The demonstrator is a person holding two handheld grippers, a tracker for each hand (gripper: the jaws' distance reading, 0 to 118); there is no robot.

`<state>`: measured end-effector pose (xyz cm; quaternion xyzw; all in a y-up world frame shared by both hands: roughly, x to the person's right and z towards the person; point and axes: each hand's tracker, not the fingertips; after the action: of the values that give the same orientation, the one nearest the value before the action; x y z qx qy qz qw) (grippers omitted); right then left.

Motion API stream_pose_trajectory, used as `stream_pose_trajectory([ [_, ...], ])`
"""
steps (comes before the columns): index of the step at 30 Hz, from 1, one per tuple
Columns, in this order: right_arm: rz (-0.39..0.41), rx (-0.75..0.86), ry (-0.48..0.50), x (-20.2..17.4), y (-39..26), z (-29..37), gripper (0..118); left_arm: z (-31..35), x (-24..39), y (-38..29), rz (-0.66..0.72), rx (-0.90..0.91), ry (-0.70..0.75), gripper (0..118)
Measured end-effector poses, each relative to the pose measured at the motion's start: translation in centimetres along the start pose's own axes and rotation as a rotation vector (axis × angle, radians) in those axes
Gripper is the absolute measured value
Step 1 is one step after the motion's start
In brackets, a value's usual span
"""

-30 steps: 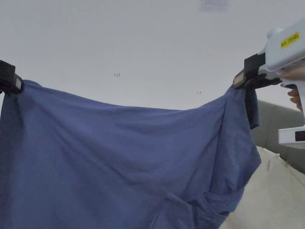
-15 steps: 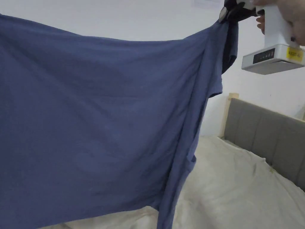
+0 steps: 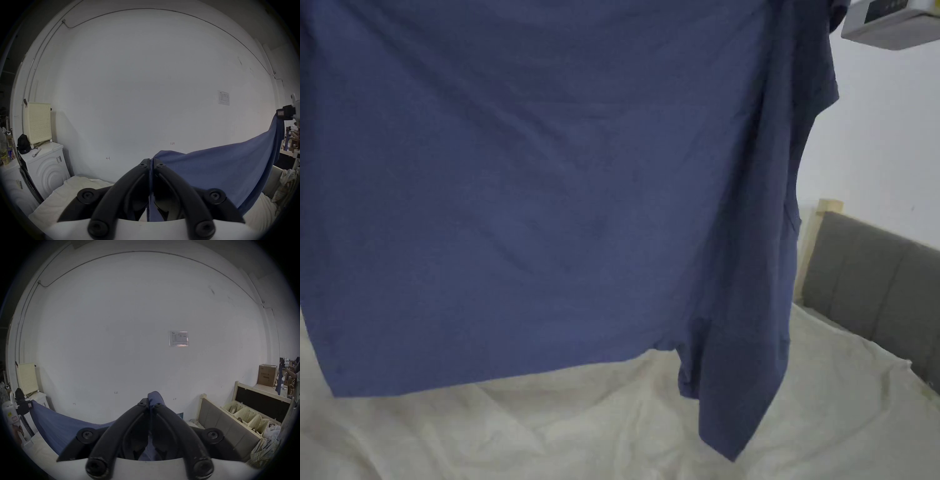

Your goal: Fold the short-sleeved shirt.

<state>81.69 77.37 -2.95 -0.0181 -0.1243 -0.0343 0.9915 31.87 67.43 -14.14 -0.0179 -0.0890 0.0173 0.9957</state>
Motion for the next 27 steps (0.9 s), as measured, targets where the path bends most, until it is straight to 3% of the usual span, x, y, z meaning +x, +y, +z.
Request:
stream_pose_trajectory([
  [5,0.02,-0.029,-0.022,0.2,-6.5,-2.5,1,-1.7,0.2,-4.4,0.013,-0.019,-0.002,3],
  [9,-0.026,-0.216,0.064,1.2,-16.8,-4.0,1,-1.7,0.7,-11.7,0.036,-0.156,-0.039,3],
  [12,0.012,-0.326,0.107,1.6,-24.9,-3.1,1,0.2,2.0,-18.5,-0.006,-0.26,-0.076,3],
  [16,-0.004,-0.451,0.142,2.5,-35.5,2.2,1,3.8,2.6,-27.5,0.041,-0.453,-0.121,3],
  [18,-0.004,-0.453,0.169,2.9,-38.8,6.9,1,6.7,2.9,-31.4,0.015,-0.458,-0.117,3],
  [23,0.029,-0.43,0.219,5.9,-41.5,14.9,1,14.9,2.0,-34.9,0.08,-0.497,-0.199,3],
  [27,-0.033,-0.441,0.243,8.6,-42.4,22.3,1,23.1,1.6,-35.6,-0.026,-0.458,-0.173,3],
])
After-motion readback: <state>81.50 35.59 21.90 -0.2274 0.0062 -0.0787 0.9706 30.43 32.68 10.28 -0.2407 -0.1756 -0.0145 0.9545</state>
